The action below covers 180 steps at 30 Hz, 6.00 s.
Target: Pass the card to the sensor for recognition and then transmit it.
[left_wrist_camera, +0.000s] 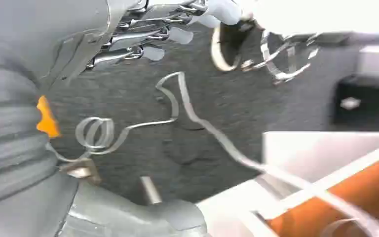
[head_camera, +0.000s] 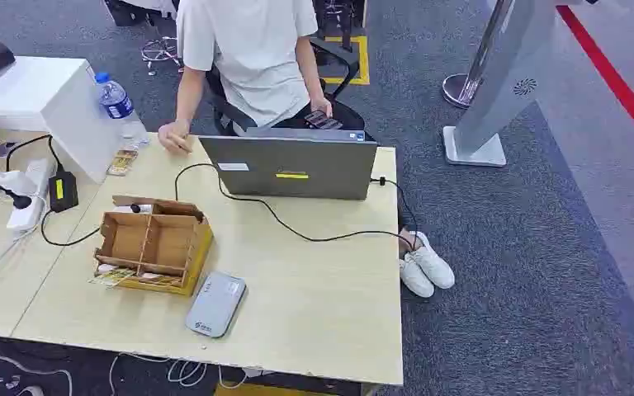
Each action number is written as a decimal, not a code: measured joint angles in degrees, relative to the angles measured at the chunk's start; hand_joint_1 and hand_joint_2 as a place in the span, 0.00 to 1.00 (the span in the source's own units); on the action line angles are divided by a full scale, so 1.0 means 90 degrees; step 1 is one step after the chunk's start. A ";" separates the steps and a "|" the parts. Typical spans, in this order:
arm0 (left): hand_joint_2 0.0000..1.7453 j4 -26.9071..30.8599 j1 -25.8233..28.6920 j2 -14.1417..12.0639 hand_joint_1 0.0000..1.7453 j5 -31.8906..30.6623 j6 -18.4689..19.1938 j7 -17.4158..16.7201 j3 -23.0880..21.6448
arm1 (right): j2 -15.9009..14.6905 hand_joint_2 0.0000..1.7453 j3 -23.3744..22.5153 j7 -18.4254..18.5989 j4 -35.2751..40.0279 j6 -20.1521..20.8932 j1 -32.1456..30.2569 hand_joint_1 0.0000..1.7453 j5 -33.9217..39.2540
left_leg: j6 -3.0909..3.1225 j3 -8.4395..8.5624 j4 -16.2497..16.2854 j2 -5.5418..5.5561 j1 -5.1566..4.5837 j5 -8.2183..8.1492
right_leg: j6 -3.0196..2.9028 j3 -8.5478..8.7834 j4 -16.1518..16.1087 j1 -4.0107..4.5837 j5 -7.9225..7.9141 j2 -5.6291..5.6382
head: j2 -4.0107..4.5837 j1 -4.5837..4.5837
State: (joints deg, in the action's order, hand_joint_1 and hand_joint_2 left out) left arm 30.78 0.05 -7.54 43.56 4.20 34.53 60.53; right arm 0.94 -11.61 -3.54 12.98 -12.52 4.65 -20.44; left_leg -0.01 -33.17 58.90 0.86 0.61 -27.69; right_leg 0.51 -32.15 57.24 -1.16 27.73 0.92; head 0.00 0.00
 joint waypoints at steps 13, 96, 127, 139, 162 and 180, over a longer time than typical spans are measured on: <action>1.00 0.4572 -0.0047 0.1142 0.00 -0.0202 0.0199 -0.0697 0.0903 | -0.0012 0.00 -0.0257 0.0221 -0.0058 0.0022 -0.0034 0.00 -0.0216 | 0.0000 0.0000 0.0005 0.0000 0.0006 0.0001 | 0.0000 0.0000 0.0000 0.0007 -0.0008 0.0000 | 0.0000 0.0007; 1.00 0.2482 -0.4892 -0.1758 1.00 -1.1762 -0.1875 -0.4044 -0.7655 | 0.0216 0.00 -0.0780 0.0745 -0.0058 0.0393 0.0043 0.00 -0.1450 | -0.0033 -0.0115 0.0020 -0.0043 0.0022 0.0123 | -0.0036 -0.0140 0.0027 0.0024 -0.0137 0.0044 | 0.0000 -0.0002; 1.00 0.8162 -0.0852 -0.2089 1.00 -1.2541 -0.1316 -0.4010 -0.8940 | 0.0262 0.00 -0.1457 0.0454 -0.0100 0.0240 -0.0195 0.00 -0.1375 | -0.0029 -0.0112 0.0018 -0.0043 0.0020 0.0101 | -0.0025 -0.0135 0.0020 0.0022 -0.0120 0.0040 | 0.0000 -0.0002; 1.00 0.6491 -0.1150 -0.1953 1.00 -1.3056 -0.0988 -0.4160 -1.0223 | 0.0301 0.00 -0.1729 0.0376 -0.0100 0.0437 -0.0169 0.00 -0.1399 | -0.0029 -0.0111 0.0019 -0.0037 0.0020 0.0101 | -0.0024 -0.0132 0.0020 0.0022 -0.0121 0.0037 | 0.0000 -0.0005; 1.00 0.5826 -0.1300 -0.2353 1.00 -1.2784 -0.0394 -0.4109 -1.1199 | 0.0330 0.00 -0.1914 0.0464 -0.0100 0.0410 -0.0170 0.00 -0.1564 | -0.0029 -0.0107 0.0018 -0.0031 0.0021 0.0102 | -0.0024 -0.0125 0.0020 0.0022 -0.0120 0.0032 | 0.0000 -0.0002; 1.00 0.6632 -0.2526 -0.1390 1.00 -1.3134 -0.2824 -0.4549 -1.0025 | 0.0367 0.00 -0.2020 0.0571 -0.0100 0.0483 -0.0078 0.00 -0.2123 | -0.0018 -0.0110 0.0022 -0.0020 0.0020 0.0113 | -0.0023 -0.0123 0.0021 0.0022 -0.0130 0.0016 | 0.0000 0.0005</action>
State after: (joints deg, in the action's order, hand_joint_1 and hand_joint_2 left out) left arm 90.46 -22.69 -20.05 -74.64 -21.22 -6.41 -29.70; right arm 4.24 -29.79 1.60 12.09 -8.17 3.94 -39.54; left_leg -0.16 -34.16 59.10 0.68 0.79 -26.67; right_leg 0.30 -33.26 57.42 -0.96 26.56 1.06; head 0.00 0.04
